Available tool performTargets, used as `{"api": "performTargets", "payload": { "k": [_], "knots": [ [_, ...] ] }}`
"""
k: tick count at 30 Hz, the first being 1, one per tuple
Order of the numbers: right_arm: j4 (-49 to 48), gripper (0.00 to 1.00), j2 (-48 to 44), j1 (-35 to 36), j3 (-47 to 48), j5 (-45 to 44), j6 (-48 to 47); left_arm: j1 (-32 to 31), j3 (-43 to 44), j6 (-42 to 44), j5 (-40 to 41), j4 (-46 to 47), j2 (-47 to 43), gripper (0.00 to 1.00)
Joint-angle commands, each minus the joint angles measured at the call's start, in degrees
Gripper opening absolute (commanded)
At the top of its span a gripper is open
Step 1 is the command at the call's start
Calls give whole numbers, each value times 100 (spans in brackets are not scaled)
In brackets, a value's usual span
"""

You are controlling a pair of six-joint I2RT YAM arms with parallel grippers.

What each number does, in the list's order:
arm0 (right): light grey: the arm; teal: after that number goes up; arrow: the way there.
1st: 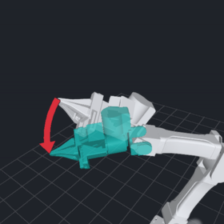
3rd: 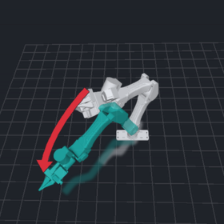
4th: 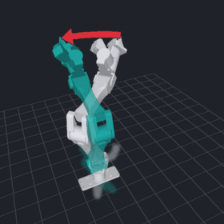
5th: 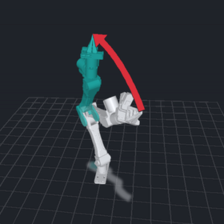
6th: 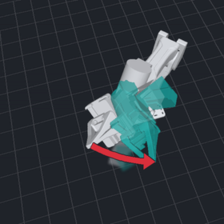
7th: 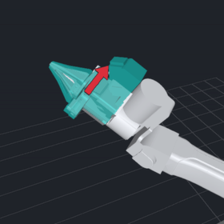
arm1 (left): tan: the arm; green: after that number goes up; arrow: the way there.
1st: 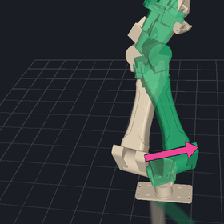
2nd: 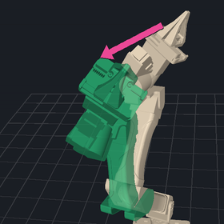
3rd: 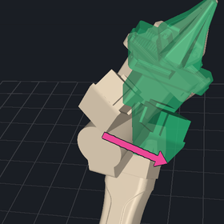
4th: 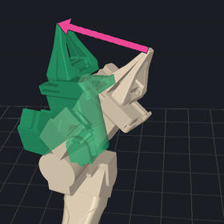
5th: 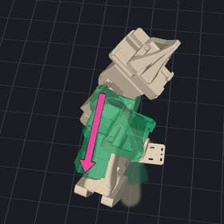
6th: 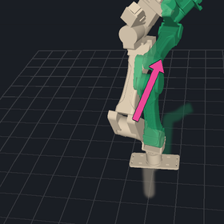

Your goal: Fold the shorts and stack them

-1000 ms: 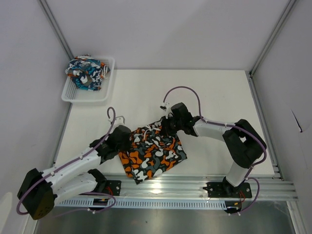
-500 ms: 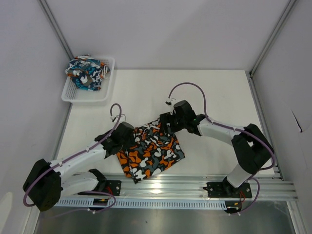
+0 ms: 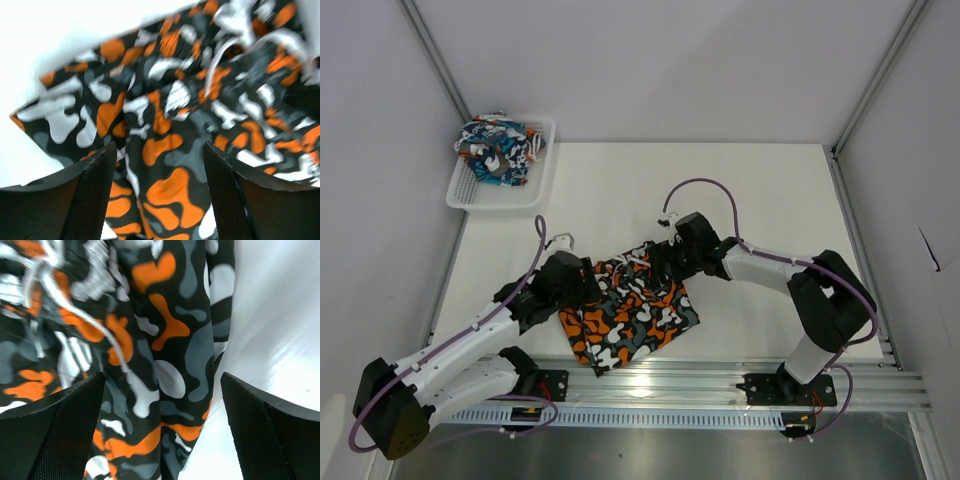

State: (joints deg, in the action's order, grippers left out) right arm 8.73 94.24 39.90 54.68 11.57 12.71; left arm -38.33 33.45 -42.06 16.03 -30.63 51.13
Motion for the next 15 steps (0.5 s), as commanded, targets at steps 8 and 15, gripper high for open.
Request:
{"api": "performTargets", "payload": {
  "k": [8,15],
  "knots": [
    [-108,86,516,-61,52,363,-137,27,-585,-1075,435,-847,-454,73],
    [-56,74,728,-52,157,416,-120,27,-690,-1585,533,-1200,-535,73]
  ]
}}
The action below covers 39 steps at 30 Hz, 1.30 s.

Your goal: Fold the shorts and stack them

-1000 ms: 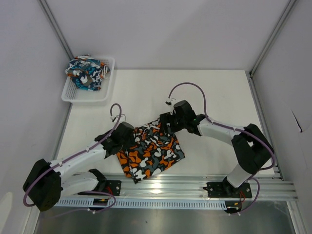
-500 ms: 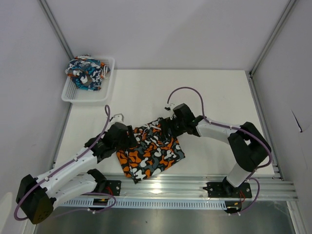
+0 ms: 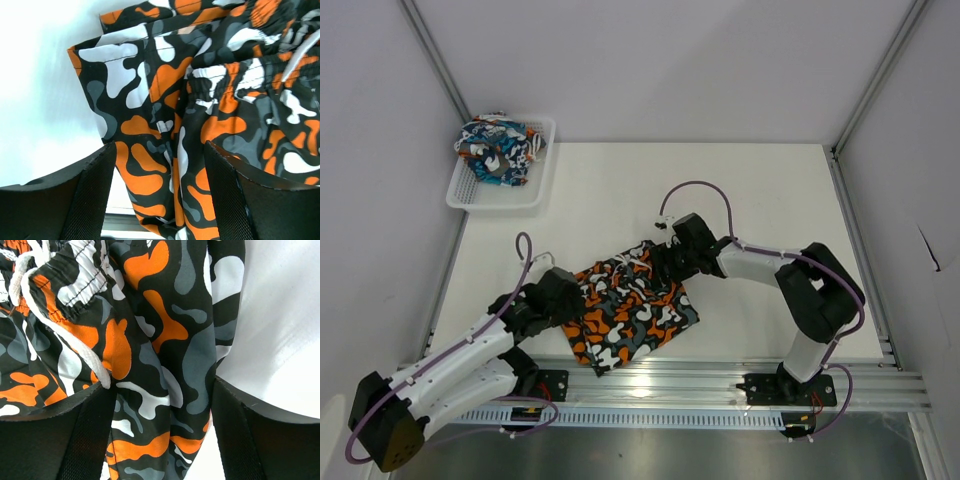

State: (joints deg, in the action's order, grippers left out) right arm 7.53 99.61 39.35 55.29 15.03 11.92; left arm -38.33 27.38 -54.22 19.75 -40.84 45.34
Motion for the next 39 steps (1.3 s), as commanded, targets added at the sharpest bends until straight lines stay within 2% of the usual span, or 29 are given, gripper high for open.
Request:
{"api": "performTargets", "payload": {
  "k": [1,11,19,22,24,25,27,28,29,35,39],
  "knots": [
    [56,73,199,20,88,71,-41,27,-109,-370,126,-135,71,73],
    [73,70,313,28,140,132,-50,-8,-619,-151,-393,682,133,73],
    [91,63,296,55,131,123,-59,-8,-681,-46,-164,1209,694,69],
    [187,57,278,64,158,-104,20,-8,-646,139,-120,1499,844,64],
    [284,47,226,20,193,-297,73,-8,-681,297,-216,1833,923,55],
    [302,46,190,-6,184,-342,126,-8,-637,411,-278,1956,1028,49],
    [372,39,103,-76,149,-578,161,-8,-628,473,-375,2246,1178,45],
    [416,38,24,-94,140,-684,205,-17,-593,543,-401,2325,1248,44],
    [477,38,-12,-138,132,-790,240,-26,-576,561,-428,2465,1414,41],
    [776,34,-573,-797,-105,-1239,477,-535,-163,553,-384,3063,2162,41],
    [1189,35,-952,-1131,-115,-2002,539,-1009,636,430,-270,3231,3328,41]
  ]
}}
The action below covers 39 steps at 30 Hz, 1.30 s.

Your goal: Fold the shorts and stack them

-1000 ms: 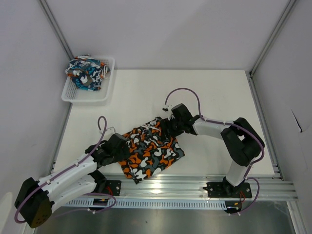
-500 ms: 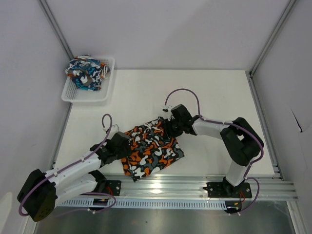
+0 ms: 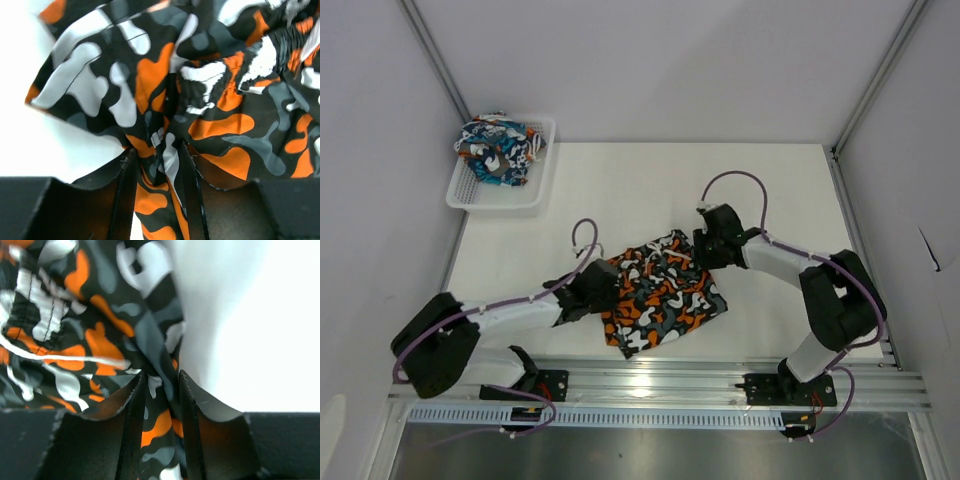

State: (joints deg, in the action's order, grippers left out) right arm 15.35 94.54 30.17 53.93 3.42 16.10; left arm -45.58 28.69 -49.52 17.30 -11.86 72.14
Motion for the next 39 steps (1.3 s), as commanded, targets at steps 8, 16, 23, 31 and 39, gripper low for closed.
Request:
{"api": "performTargets", "payload": {
  "k": [8,16,23,31,39],
  "knots": [
    [1022,60,-1323,-1083,47,-1344,333,-610,2720,144,-262,202,2585,41],
    [1347,99,-2695,-593,-67,-1010,280,-557,3293,338,-271,-614,2446,56],
    [1358,99,-2319,542,-550,-1572,710,-267,2652,434,-438,-1055,1243,67],
    [943,99,-1115,823,-604,-1528,553,-258,2256,592,-473,-1556,-189,67],
    [1321,99,282,273,170,-1566,210,-258,1799,575,-429,-1802,-1008,68]
  ]
}}
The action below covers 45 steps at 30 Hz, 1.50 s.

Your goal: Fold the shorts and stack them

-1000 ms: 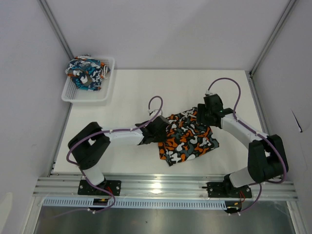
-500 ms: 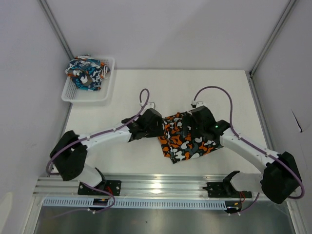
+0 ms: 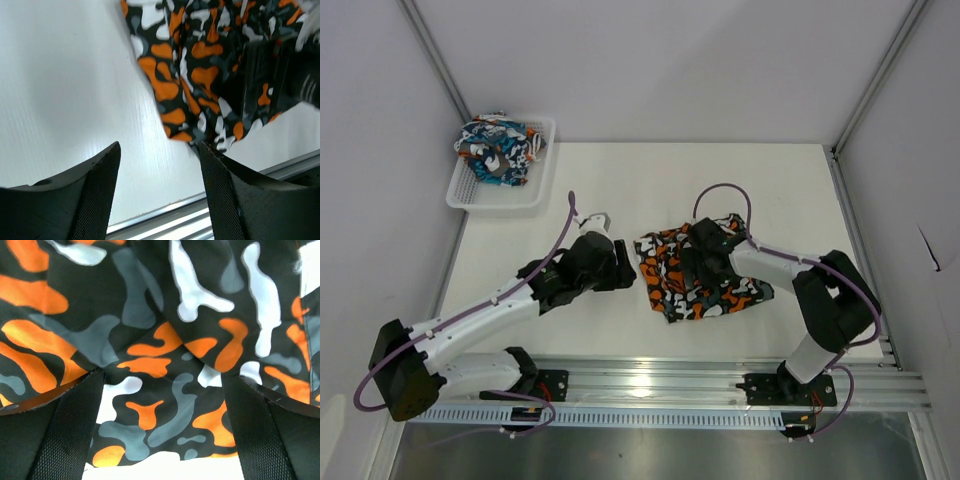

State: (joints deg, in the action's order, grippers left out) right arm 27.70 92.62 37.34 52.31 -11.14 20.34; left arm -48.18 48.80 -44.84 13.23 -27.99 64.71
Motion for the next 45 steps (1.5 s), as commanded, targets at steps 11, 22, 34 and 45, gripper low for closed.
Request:
{"api": "performTargets", "payload": {
  "k": [11,22,34,45],
  "knots": [
    [1070,96,2294,-1940,2624,-126,-1014,2,-617,54,-137,-277,-889,67],
    [1791,91,2955,-3276,3505,-240,-1366,-24,-828,142,-541,-146,-1136,67],
    [2046,93,3912,-4173,5182,-3,-1665,-24,-380,397,-567,-365,-785,68],
    [2705,97,4853,-4394,7397,726,-1295,-33,-116,362,-629,-163,-19,67]
  ]
}}
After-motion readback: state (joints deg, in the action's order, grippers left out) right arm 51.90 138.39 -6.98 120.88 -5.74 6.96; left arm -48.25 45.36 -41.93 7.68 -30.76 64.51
